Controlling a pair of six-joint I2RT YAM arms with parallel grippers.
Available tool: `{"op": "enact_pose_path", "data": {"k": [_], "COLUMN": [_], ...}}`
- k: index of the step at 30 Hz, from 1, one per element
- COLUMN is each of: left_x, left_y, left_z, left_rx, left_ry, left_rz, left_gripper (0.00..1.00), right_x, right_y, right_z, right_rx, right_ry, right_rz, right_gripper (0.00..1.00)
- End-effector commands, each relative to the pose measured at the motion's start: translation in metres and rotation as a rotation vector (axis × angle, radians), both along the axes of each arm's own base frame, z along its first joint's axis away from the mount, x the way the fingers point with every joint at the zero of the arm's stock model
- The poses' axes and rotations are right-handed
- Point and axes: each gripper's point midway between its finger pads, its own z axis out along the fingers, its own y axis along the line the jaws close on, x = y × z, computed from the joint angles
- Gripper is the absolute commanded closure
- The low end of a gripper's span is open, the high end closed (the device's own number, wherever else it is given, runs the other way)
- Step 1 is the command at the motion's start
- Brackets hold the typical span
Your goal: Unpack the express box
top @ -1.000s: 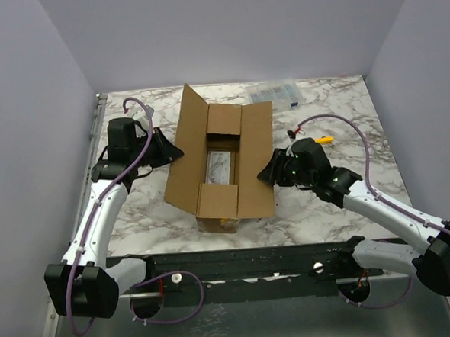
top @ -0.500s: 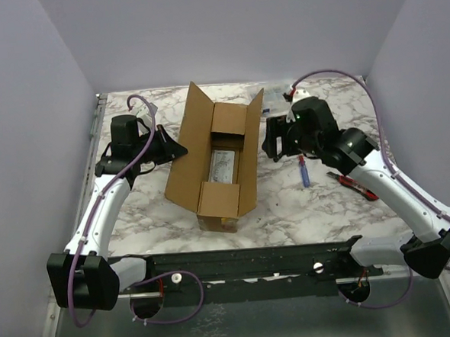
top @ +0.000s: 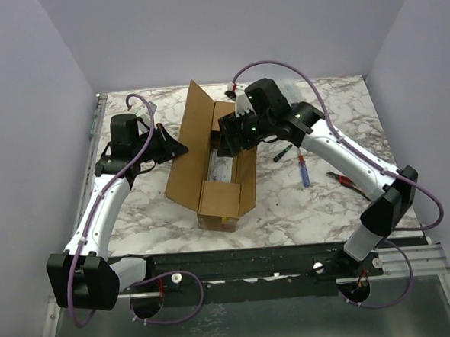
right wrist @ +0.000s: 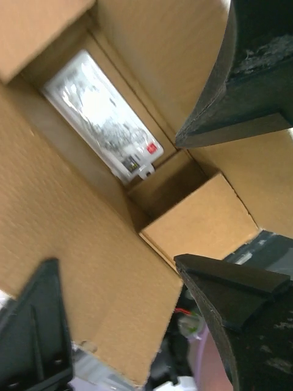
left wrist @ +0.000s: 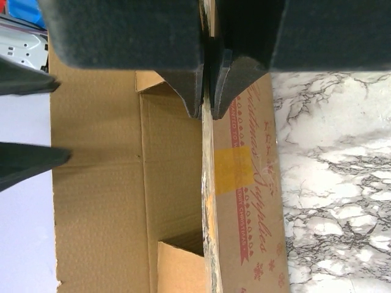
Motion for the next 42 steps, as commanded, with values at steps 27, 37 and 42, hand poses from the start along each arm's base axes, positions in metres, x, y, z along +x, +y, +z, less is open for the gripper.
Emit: {"op": "enact_pose_path", "data": {"k": [27, 37, 42], "left_x": [0.012, 0.022, 0.024], "left_y": [0.008, 0.012, 0.014], "left_z": [0.038, 0.046, 0.055], "left_rx": [-0.057, -0.1, -0.136], "left_ry": [-0.135, -0.146, -0.154], "left_rz": [0.124, 0.2, 0.235], "left_gripper": [1.0, 1.0, 1.0], "right_x": [-0.114, -0.177, -0.178], "right_y": [0.037, 0.043, 0.043], "right_z": [-0.075, -0.041, -0.062], "right_rx": [0.163, 0.159, 0.088], "right_ry": [0.3, 0.248, 0.229], "right_rz": [0.484, 0.561, 0.46], "right_gripper": [0.32, 0.2, 0.15]}}
